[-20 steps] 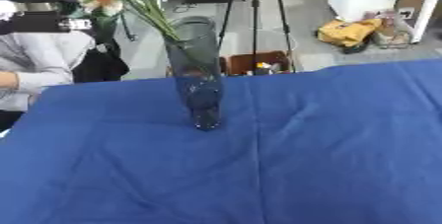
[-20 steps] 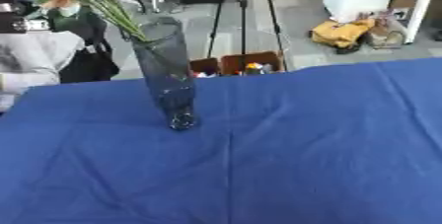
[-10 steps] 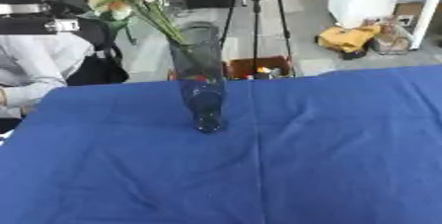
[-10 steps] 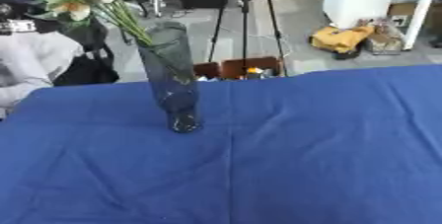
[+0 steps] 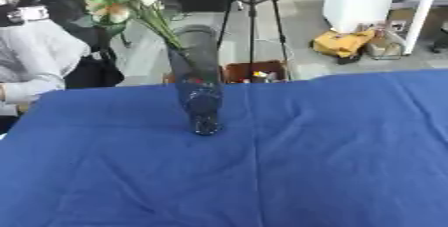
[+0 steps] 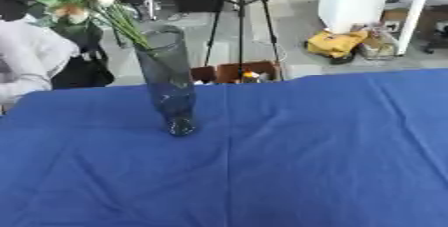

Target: Arrange flowers into the vase.

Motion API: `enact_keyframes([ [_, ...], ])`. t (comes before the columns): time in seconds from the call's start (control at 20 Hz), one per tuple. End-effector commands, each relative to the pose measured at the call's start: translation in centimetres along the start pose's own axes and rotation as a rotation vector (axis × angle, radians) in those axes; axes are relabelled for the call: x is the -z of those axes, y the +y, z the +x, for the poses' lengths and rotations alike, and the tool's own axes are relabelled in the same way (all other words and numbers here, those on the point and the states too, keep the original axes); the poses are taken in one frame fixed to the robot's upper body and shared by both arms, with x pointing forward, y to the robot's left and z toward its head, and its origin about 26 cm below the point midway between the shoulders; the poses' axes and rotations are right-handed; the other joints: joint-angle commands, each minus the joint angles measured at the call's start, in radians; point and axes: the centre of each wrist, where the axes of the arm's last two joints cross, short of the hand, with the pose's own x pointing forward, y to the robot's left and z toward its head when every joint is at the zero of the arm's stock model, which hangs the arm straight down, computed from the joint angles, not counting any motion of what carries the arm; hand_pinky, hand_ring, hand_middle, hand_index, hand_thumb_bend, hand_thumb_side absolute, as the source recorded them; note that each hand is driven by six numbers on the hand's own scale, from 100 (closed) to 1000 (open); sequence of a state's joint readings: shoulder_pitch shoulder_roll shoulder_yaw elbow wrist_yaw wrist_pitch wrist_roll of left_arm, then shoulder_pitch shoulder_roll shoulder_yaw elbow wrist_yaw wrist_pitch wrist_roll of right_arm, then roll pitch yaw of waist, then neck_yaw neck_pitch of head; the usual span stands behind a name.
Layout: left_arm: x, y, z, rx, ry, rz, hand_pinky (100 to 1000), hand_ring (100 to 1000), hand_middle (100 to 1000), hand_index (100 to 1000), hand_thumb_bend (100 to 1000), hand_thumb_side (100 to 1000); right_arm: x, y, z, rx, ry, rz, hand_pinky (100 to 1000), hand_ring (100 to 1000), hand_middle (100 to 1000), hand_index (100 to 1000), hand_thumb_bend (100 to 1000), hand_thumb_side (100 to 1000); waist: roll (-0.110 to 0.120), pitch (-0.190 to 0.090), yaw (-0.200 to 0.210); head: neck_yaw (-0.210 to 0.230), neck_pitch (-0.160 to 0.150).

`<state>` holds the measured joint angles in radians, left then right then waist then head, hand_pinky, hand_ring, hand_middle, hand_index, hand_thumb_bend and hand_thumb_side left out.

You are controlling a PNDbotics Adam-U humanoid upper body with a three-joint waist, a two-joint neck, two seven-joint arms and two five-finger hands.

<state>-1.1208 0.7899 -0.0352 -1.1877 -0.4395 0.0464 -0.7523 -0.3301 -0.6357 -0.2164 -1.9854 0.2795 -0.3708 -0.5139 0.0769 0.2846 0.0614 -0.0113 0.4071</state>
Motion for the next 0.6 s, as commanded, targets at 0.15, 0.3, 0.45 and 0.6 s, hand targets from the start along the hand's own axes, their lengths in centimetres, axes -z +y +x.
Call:
enact_keyframes([
  [0.15,-1.54,1.78,0.30,0.023,0.000,0.082,1000,1000,992,1000,583,1000,1.01,-0.59,0.30,-0.012,-0.038,-0.004,763,822,783,834,100,781,-0.016,-0.038,0.000,-0.006,0.003],
  [0.3,-1.52,1.74,0.31,0.022,-0.001,0.084,1000,1000,992,1000,583,1000,1.01,-0.59,0.30,-0.012,-0.038,-0.004,763,822,783,834,100,781,-0.016,-0.038,0.000,-0.006,0.003],
  [0.45,-1.52,1.74,0.31,0.021,-0.001,0.085,1000,1000,992,1000,583,1000,1.01,-0.59,0.30,-0.012,-0.038,-0.004,763,822,783,834,100,781,-0.016,-0.038,0.000,-0.006,0.003],
  [0.6,-1.76,1.95,0.24,0.016,-0.005,0.104,1000,1000,970,1000,570,1000,1.03,-0.64,0.29,-0.013,-0.038,-0.007,761,822,783,834,100,783,-0.019,-0.041,0.001,-0.030,0.002],
])
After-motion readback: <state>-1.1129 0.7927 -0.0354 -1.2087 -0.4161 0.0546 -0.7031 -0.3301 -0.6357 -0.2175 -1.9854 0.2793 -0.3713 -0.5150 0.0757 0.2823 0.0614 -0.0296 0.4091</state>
